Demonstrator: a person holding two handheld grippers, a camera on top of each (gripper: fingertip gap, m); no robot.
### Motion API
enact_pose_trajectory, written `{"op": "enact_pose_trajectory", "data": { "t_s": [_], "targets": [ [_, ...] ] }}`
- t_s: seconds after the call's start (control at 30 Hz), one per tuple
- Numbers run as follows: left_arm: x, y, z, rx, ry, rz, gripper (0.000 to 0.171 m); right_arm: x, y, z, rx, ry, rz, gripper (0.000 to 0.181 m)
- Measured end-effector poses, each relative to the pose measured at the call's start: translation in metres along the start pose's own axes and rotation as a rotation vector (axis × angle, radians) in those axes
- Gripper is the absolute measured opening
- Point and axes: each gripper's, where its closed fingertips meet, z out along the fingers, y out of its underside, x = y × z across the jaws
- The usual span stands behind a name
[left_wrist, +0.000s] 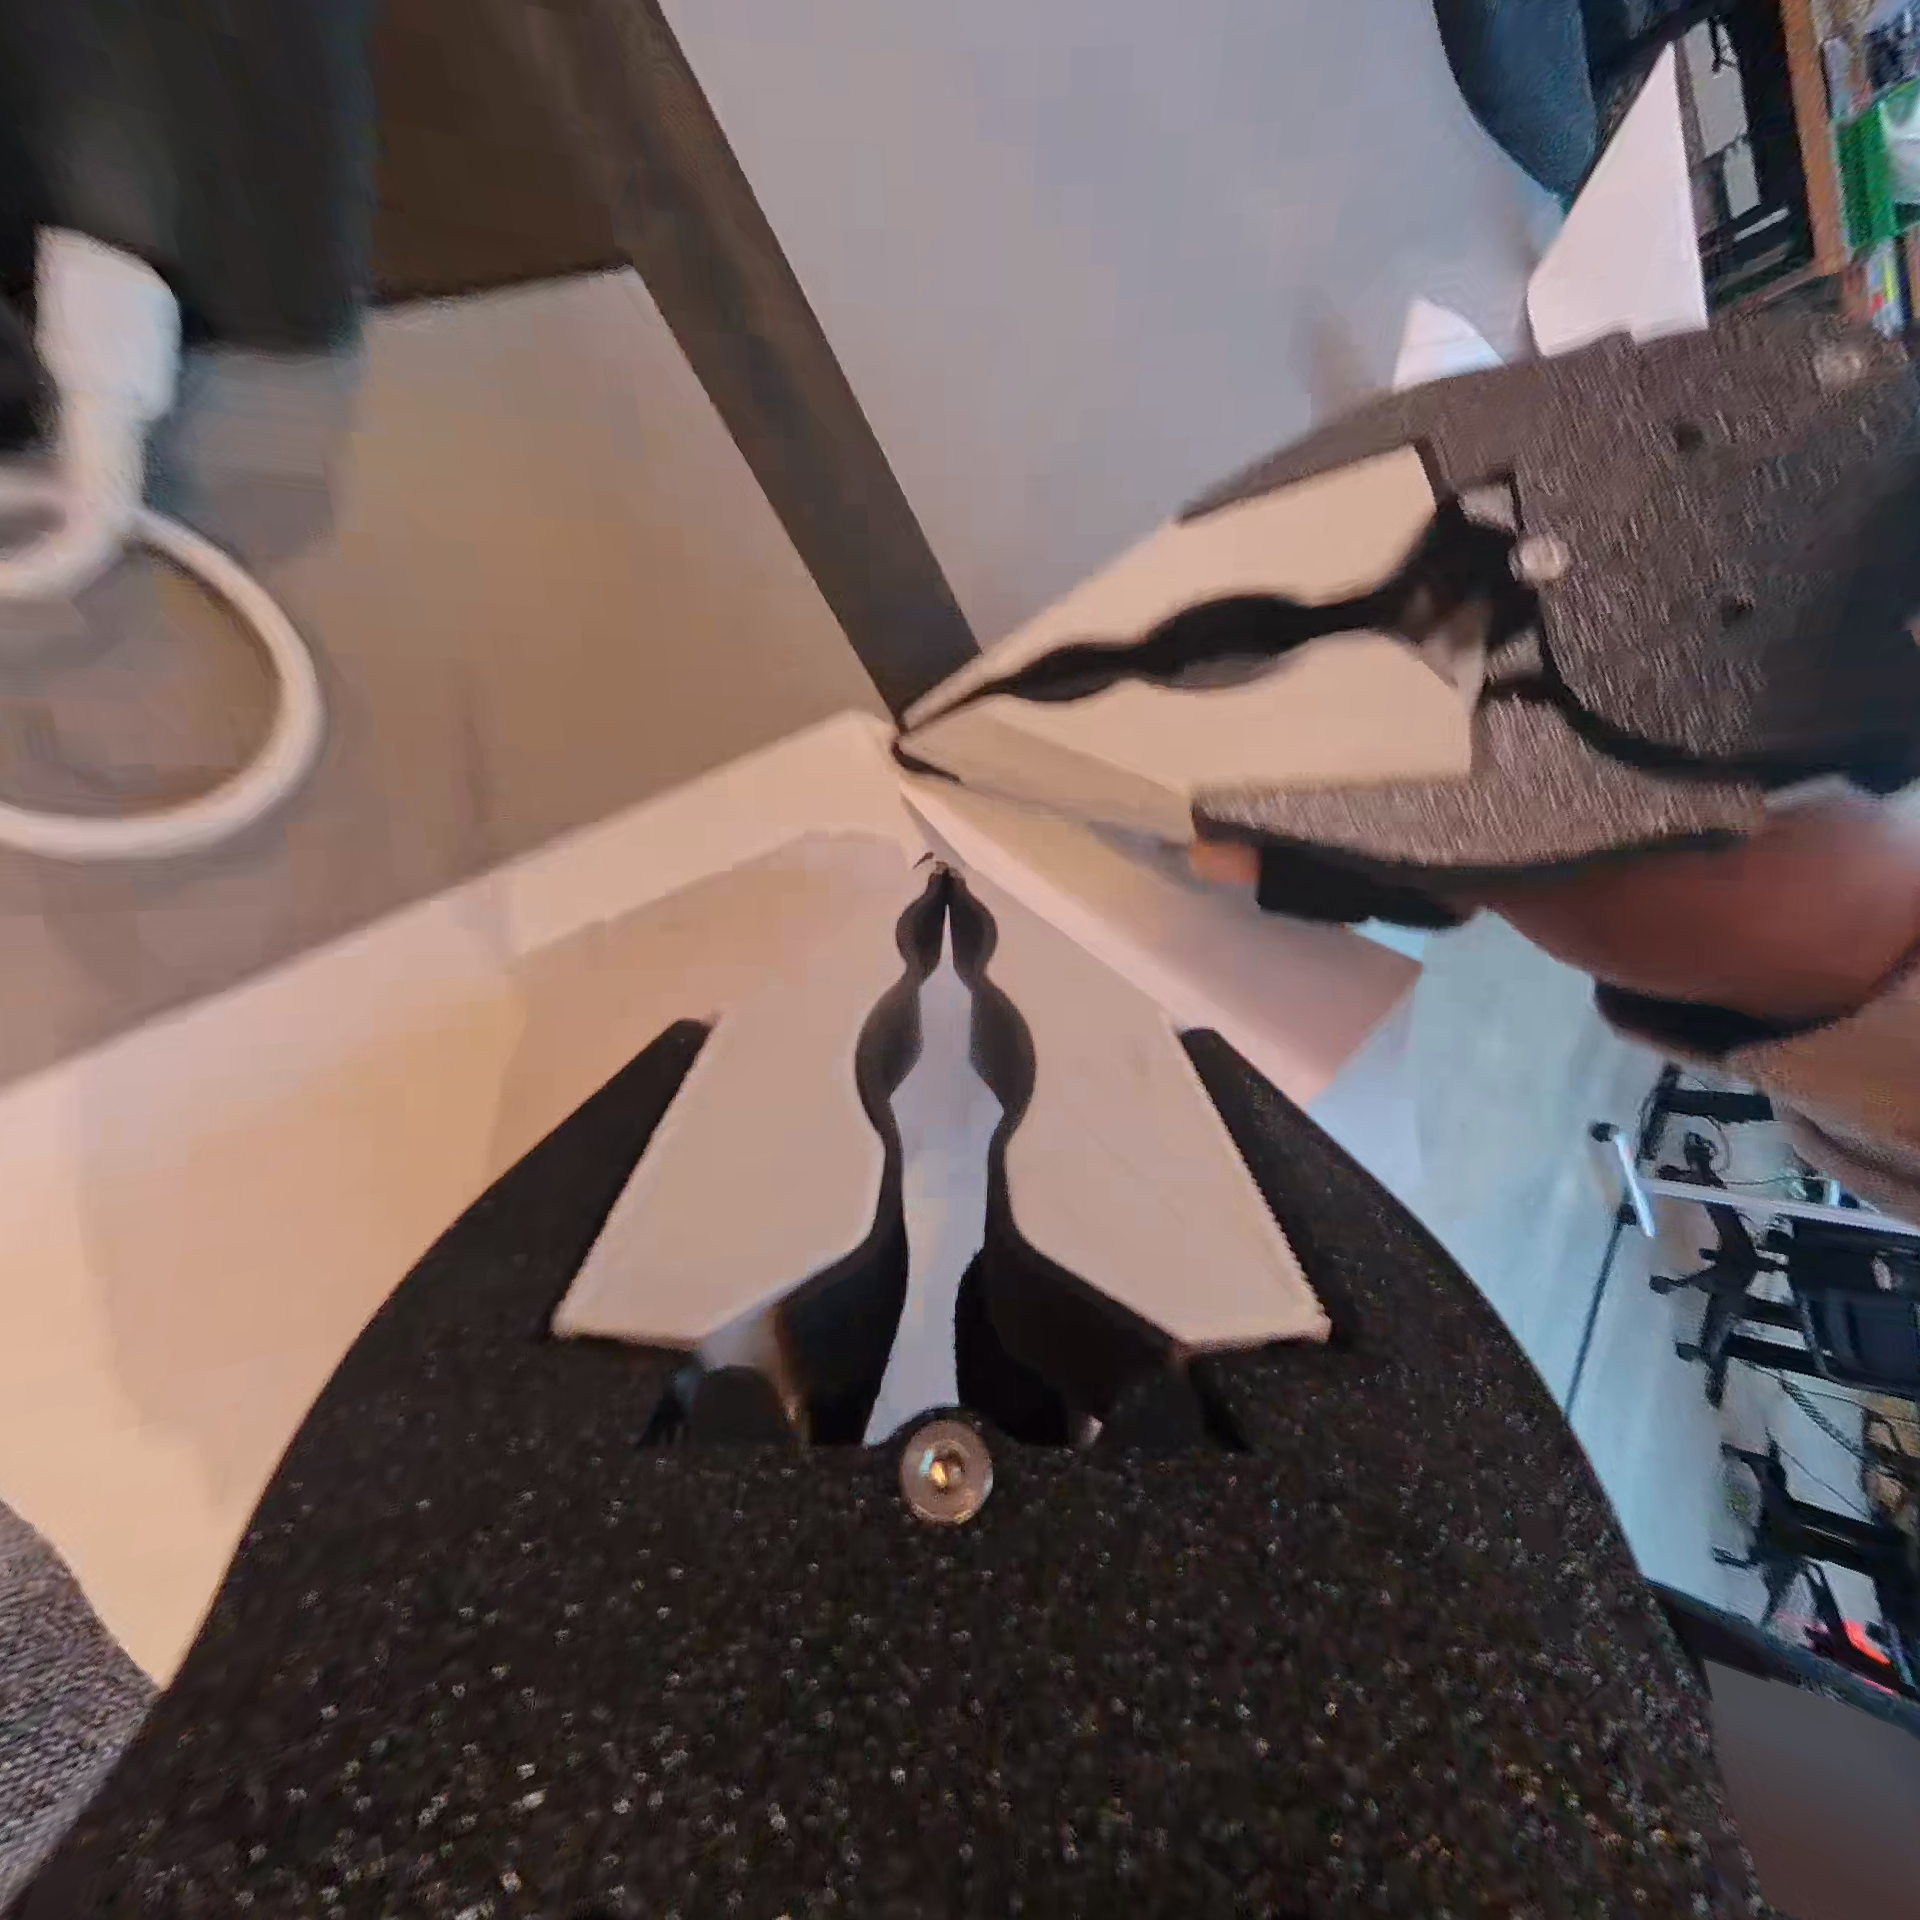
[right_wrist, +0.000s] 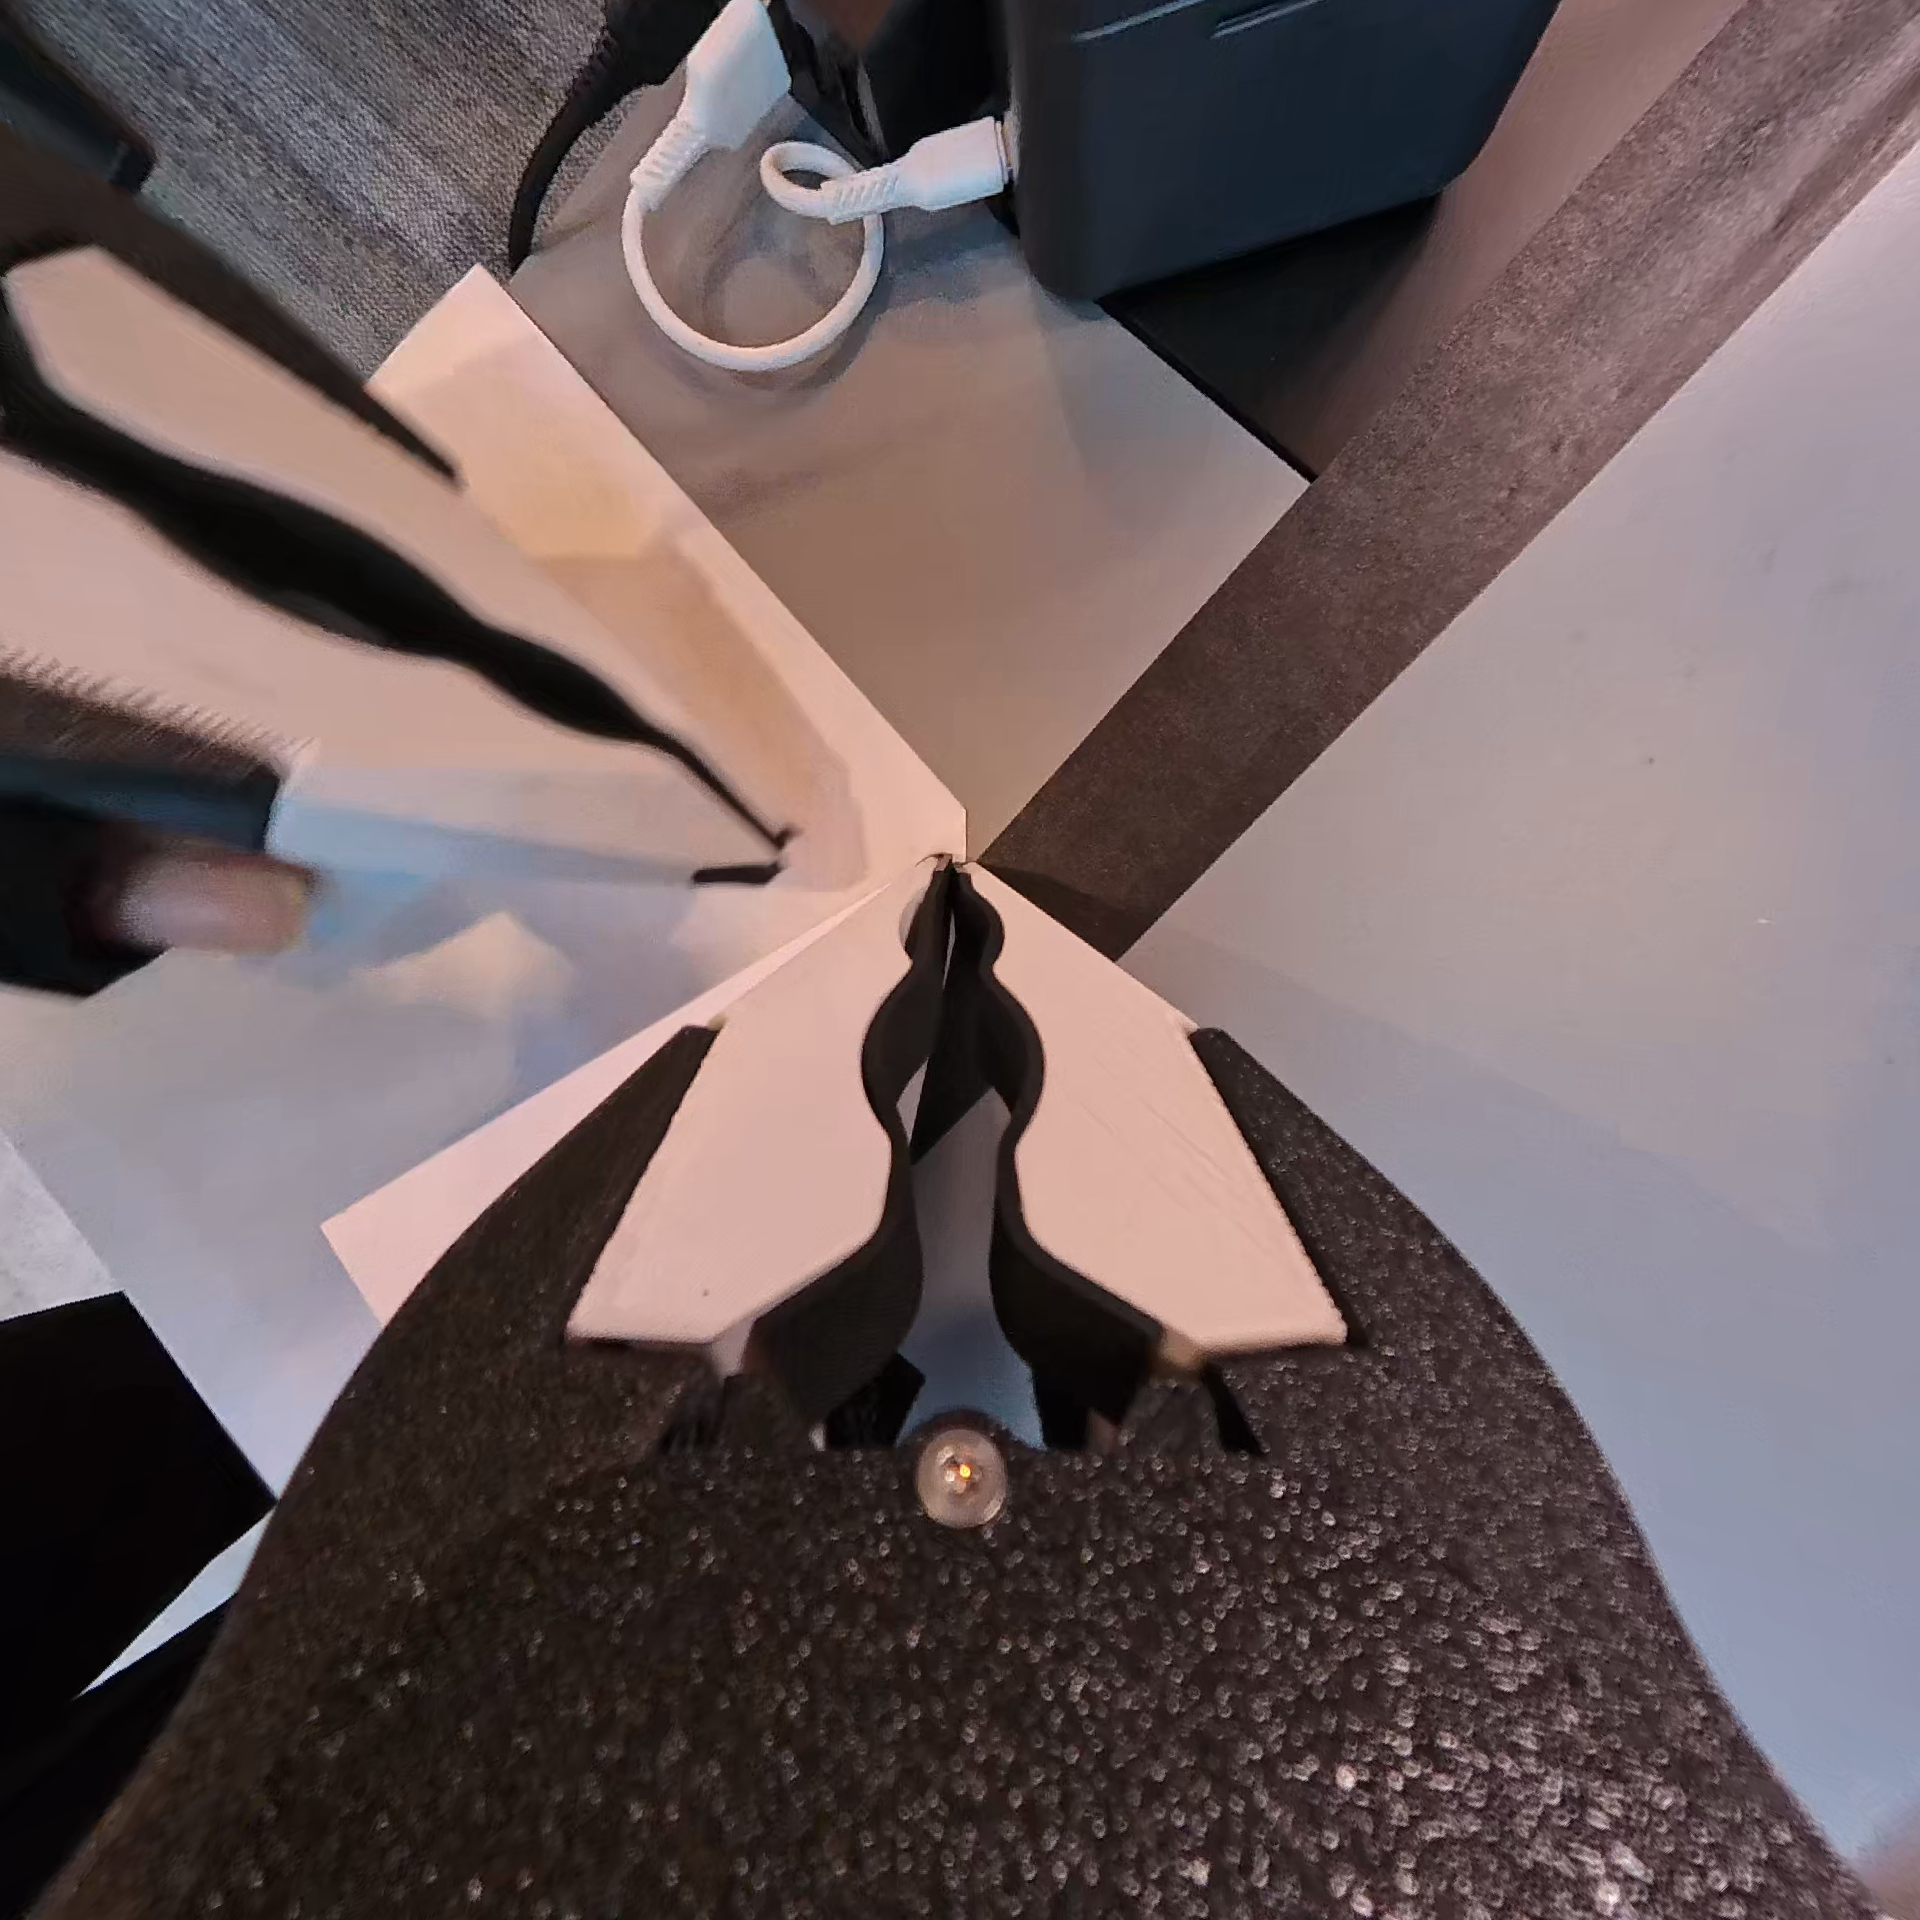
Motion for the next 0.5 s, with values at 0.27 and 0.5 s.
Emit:
{"op": "enact_pose_trajectory", "data": {
  "t_s": [0.27,0.5],
  "targets": [
    [-0.012,-0.019,0.03,-0.149,-0.05,0.233,0.0,0.0,0.0,0.0,0.032,0.027,-0.022,0.0],
    [-0.017,-0.016,0.031,-0.158,-0.124,0.498,0.0,0.0,0.0,-0.001,0.034,0.007,-0.001,0.0]
  ]
}}
